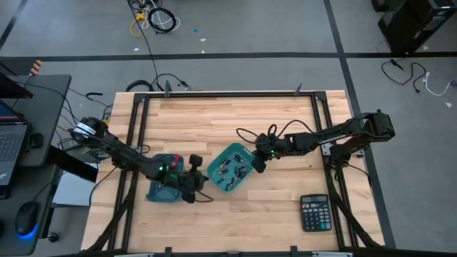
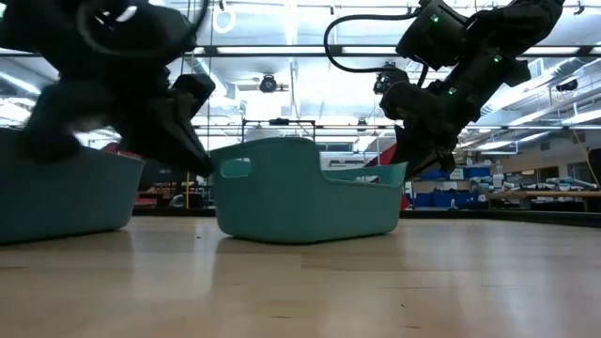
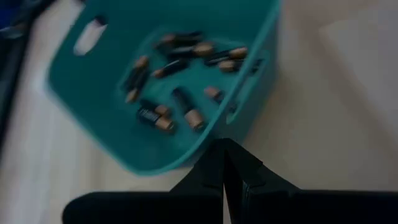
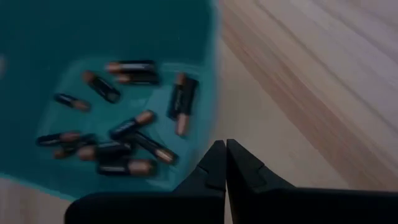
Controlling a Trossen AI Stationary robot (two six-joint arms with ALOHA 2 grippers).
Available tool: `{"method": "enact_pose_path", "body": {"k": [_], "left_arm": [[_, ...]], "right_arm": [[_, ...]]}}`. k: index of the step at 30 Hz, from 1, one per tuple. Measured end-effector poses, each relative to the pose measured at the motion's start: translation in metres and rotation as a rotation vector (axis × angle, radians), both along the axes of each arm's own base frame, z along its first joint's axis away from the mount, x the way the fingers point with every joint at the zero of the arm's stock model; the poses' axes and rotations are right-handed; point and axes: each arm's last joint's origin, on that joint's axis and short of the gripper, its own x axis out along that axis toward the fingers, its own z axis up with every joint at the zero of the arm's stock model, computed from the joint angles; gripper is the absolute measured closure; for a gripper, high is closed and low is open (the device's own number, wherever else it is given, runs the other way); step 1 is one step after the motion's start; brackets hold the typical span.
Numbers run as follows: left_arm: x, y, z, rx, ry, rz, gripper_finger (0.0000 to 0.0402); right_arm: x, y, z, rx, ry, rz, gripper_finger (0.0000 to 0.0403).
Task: Sort batteries
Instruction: Adjust the bins
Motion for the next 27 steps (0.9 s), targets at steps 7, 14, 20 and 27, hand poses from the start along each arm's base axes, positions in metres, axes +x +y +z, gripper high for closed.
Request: {"method": "enact_pose_path", "body": {"k": [7,14,20,27], "left_arm": [[0.004,0.026,-0.002,0.089,0.020,0.158,0.0402],[-0.002,0.043,-0.009,0.131,0.110,0.281,0.0402],[-0.002,0.043,-0.006,0.124,0.097,0.284,0.0402],[-0.006,0.040,0.006,0.102,0.048,0.269,0.0402]], "right_arm": [[0.001,0.019,0.001,0.040,-0.025,0.041,0.0403],[0.001,0.037,0.002,0.111,-0.048,0.069,0.0403],[0.000,0.050,0.003,0.131,-0.054,0.096,0.0403],[-0.001,0.053,0.002,0.141,-0.046,0.088,0.0403]]}}
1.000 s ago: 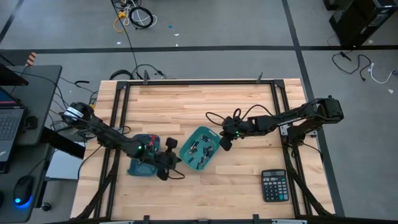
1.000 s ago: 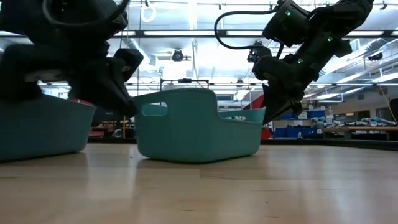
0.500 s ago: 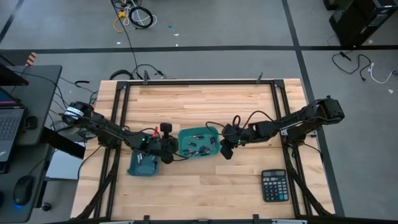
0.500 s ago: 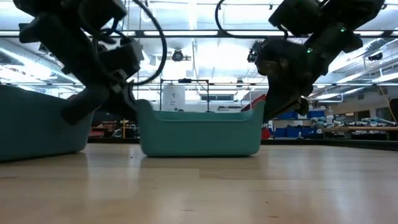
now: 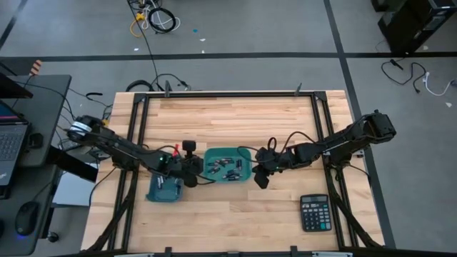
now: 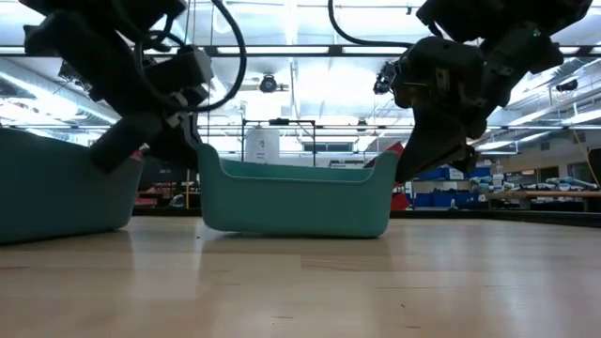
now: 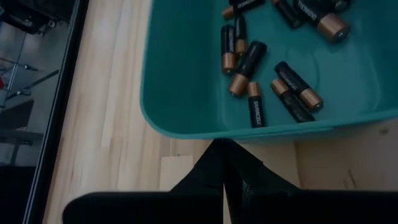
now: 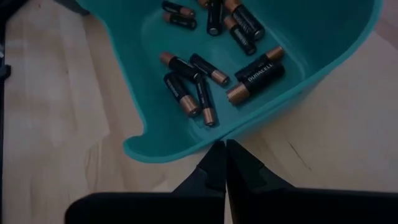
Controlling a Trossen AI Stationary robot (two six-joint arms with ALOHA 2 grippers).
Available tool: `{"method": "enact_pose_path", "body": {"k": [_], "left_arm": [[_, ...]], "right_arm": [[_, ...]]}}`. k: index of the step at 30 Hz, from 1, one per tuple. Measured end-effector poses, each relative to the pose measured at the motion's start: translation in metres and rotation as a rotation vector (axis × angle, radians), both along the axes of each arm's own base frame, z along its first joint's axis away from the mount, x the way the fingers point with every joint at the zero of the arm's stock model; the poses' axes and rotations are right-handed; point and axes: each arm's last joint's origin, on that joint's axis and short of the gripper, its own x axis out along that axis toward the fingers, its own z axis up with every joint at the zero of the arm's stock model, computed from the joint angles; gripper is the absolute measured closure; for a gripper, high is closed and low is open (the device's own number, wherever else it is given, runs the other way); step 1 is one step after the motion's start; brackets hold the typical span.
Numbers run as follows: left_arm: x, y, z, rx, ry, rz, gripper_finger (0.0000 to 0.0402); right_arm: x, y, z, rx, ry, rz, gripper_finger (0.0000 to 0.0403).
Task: Sort batteries
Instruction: Adjust the bins
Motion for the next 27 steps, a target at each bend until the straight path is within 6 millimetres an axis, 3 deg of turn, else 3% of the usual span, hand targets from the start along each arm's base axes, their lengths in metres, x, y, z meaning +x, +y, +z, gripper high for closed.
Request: {"method": "enact_pose_path", "body": {"k": [17,27], "left_arm": [[-0.002,-0.003,0.005,-0.009,-0.022,-0.011,0.0402],[-0.008,0.000,0.003,-0.020,-0.010,0.084,0.0402]], "right_arm": [[-0.001,-0.002,-0.001,-0.031,0.010,-0.024,0.0403],[-0.010,-0.013,-0.009,-0.083,0.128,-0.167,0.0403]]}}
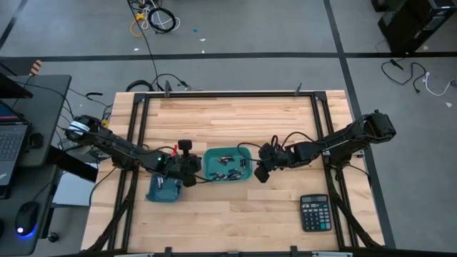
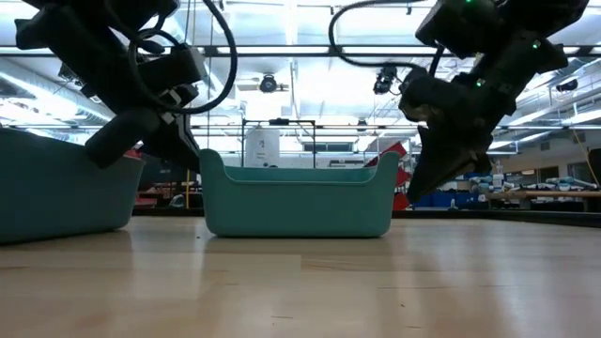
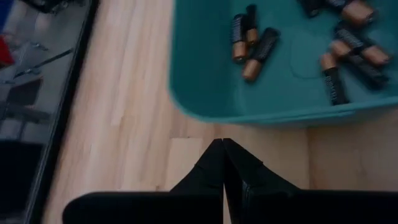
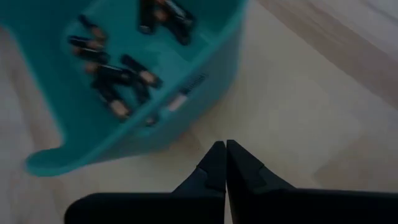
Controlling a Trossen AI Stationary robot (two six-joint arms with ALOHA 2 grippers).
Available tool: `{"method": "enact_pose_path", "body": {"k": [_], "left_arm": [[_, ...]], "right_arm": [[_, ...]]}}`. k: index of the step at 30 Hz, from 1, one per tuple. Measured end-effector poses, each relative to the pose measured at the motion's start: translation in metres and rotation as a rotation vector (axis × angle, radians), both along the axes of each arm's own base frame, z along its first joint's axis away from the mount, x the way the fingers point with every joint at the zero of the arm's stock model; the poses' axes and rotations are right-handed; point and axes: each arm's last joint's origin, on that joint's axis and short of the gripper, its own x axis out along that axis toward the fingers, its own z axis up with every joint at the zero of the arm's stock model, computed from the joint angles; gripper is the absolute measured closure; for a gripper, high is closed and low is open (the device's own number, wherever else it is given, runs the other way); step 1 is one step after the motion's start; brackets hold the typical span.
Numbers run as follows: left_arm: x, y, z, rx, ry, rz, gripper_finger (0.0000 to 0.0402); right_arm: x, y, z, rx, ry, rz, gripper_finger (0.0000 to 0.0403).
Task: Sort batteries
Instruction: Adjust the bins
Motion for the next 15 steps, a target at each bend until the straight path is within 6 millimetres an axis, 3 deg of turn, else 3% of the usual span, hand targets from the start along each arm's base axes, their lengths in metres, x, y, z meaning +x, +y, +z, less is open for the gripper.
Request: {"method": "enact_pose_path", "body": {"k": [6,12,15], "left_arm": [[-0.003,-0.003,0.002,0.005,-0.007,0.029,0.0402],[-0.002,-0.024,0.032,-0.003,-0.086,-0.087,0.0402],[-0.005,-0.039,0.042,-0.088,-0.083,-0.211,0.0402]], "right_arm": [[-0.002,-0.010,-0.002,-0.008,0.039,-0.036,0.0403],[-0.002,-0.026,-0.002,-0.061,0.055,-0.061,0.0403],[-0.001,-0.038,-0.002,-0.093,0.065,-0.074,0.0403]]}}
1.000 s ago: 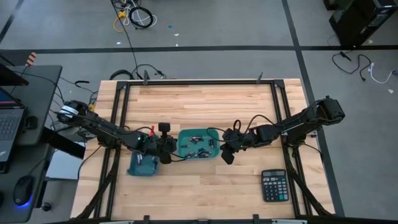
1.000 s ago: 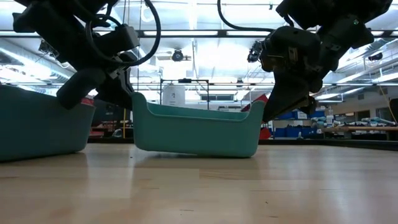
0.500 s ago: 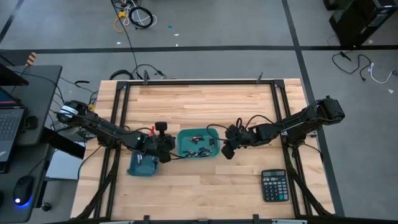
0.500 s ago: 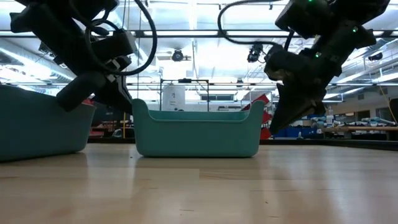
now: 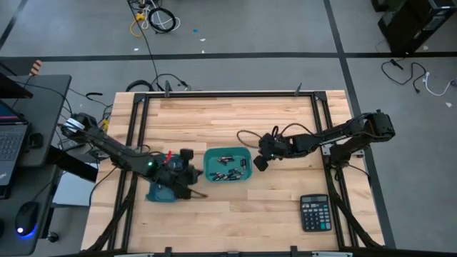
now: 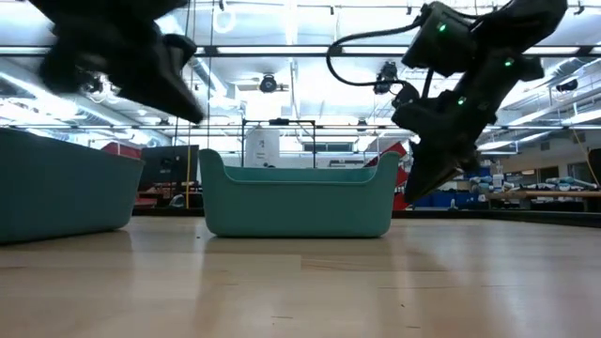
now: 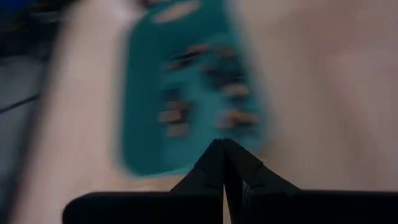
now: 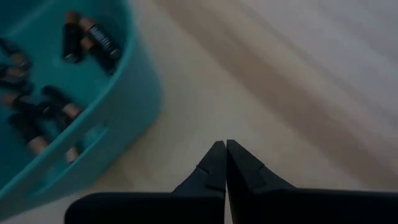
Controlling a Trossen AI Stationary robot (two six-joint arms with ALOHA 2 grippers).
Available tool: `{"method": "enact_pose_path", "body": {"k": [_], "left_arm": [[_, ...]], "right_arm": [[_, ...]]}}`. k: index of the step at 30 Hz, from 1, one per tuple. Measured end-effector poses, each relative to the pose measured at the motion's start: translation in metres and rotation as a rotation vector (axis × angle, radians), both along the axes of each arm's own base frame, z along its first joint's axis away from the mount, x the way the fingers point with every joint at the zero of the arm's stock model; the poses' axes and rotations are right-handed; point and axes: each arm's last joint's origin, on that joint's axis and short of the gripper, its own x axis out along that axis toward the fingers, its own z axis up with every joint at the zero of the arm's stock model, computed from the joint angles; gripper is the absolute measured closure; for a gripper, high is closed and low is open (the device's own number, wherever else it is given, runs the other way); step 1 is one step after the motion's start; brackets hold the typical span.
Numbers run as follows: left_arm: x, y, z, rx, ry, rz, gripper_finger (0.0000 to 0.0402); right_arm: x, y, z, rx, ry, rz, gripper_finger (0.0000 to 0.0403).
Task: Sort batteries
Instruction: Adjust the bins
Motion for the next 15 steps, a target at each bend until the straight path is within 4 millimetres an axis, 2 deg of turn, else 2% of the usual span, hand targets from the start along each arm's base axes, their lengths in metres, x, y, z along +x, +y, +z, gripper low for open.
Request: {"method": "enact_pose_path", "body": {"k": [3,6,11,15], "left_arm": [[-0.005,-0.015,-0.001,-0.184,0.067,-0.175,0.0402],[-0.008,-0.026,-0.006,-0.326,0.103,-0.259,0.0402],[-0.002,-0.029,-0.019,-0.276,-0.002,-0.185,0.0402],[0.002,-0.028,-0.033,-0.196,0.013,-0.119,0.0402]], "right_arm": [[0.000,-0.017,0.000,-0.032,0.010,-0.023,0.0403],[0.001,-0.032,0.002,-0.065,-0.014,-0.038,0.0403],[0.007,-0.051,0.010,-0.131,-0.104,-0.037,0.0403],[0.010,-0.058,0.014,-0.164,-0.151,-0.037,0.0403]]}}
